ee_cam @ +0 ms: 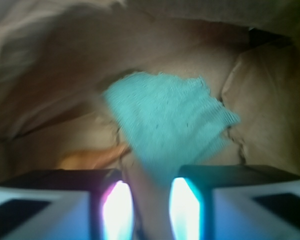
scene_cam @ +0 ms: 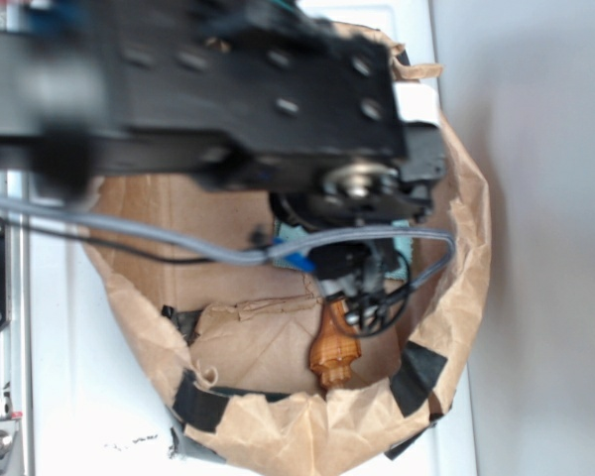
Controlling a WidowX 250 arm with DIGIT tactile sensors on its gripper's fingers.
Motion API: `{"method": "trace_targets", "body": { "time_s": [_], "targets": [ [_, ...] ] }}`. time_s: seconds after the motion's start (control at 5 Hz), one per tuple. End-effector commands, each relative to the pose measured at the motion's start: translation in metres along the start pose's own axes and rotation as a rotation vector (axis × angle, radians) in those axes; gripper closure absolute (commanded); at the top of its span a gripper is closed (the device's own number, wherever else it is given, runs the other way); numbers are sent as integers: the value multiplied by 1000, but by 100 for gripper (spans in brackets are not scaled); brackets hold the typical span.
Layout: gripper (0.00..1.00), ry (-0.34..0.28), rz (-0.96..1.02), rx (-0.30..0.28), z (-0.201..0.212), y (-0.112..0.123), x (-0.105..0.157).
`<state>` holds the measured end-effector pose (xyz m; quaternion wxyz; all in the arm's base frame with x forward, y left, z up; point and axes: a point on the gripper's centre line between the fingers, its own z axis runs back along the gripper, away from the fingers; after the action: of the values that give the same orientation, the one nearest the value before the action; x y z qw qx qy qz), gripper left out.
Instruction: Grab the blue cloth.
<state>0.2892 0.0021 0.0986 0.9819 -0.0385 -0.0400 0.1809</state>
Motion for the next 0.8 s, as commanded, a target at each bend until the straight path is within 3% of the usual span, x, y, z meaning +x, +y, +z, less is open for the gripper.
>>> {"method": "trace_targets", "body": {
  "time_s": [0.0,0.2,0.6],
  "targets": [
    [0,-108,26,-13,-9,2,23],
    [0,-54,-52,-20,-26,2,21],
    [0,-56,-6,59,-54,-9,31]
  ]
}}
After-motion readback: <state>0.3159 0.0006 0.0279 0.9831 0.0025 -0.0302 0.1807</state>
